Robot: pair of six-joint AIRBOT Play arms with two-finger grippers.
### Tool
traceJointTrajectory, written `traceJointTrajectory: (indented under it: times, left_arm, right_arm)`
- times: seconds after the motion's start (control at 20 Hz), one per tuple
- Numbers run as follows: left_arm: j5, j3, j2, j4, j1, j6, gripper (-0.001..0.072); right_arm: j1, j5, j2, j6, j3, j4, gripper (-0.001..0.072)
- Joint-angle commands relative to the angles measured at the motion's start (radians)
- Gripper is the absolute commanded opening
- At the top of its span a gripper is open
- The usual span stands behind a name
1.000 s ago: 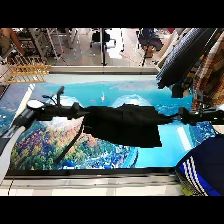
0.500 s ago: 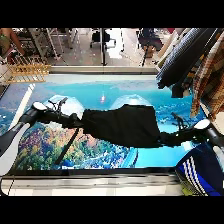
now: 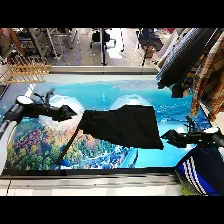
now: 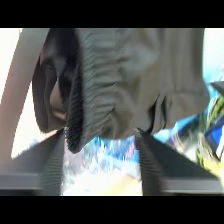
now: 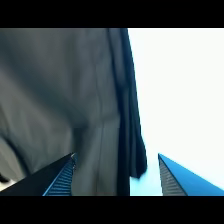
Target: Fold the clothes and pants, and hang the long-sleeved shirts on hangers.
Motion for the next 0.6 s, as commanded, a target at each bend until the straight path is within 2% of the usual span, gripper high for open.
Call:
traceJointTrajectory:
  times: [0.0, 0.05, 0.1, 0.2, 0.25, 0.3, 0.4, 0.55]
  left_arm:
    - [0.032, 0.011, 0.07, -0.024, -0.024, 0.116, 0.019]
    - [0.032, 0.011, 0.072, -0.024, -0.047, 0.154, 0.0074]
    - [0.035, 0.011, 0.067, -0.024, -0.073, 0.181, 0.0044]
    - [0.043, 0.01, 0.037, -0.023, -0.13, 0.187, 0.0043]
    - [0.043, 0.01, 0.012, -0.023, -0.161, 0.187, 0.0043]
    - [0.043, 0.01, -0.014, -0.023, -0.188, 0.187, 0.0011]
    - [0.043, 0.01, -0.079, -0.023, -0.239, 0.184, 0.0012]
    - [0.049, 0.01, -0.177, -0.023, -0.29, 0.083, 0.0012]
  right_arm:
    - [-0.011, -0.013, -0.172, -0.069, 0.074, 0.169, 0.0581]
    - [0.007, 0.003, -0.219, -0.068, 0.111, 0.176, 0.0581]
    - [0.038, 0.022, -0.264, -0.066, 0.149, 0.172, 0.0579]
    - [0.114, 0.028, -0.337, -0.039, 0.207, 0.16, 0.0578]
    - [0.146, 0.029, -0.367, -0.014, 0.237, 0.148, 0.0554]
    - [0.172, 0.039, -0.389, -0.001, 0.272, 0.135, 0.0428]
    - [0.185, 0.062, -0.388, 0.002, 0.33, 0.089, 0.002]
    - [0.17, 0.061, -0.282, 0.126, 0.387, -0.119, 0.0017]
